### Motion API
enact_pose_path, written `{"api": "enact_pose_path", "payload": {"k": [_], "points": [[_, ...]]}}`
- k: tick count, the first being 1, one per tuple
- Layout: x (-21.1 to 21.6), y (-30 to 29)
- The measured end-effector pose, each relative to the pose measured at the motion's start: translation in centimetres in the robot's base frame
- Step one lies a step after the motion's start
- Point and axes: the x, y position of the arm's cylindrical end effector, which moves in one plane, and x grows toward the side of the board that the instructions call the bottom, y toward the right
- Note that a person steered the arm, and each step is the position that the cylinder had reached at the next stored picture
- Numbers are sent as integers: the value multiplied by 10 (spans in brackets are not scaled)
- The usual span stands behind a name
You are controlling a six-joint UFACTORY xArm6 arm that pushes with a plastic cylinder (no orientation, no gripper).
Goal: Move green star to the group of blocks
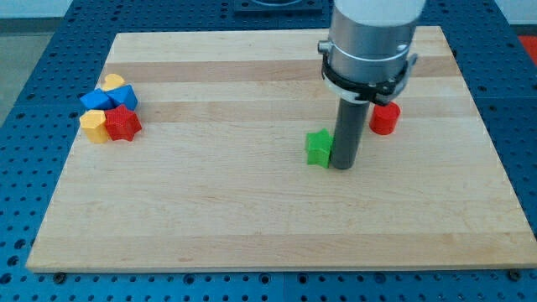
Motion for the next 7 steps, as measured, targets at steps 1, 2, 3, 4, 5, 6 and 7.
{"api": "enact_pose_path", "payload": {"k": [1, 2, 3, 4, 5, 6, 7], "points": [[-13, -13], [-14, -45], [-32, -63], [-61, -71], [-77, -93], [-91, -116], [-89, -140]]}}
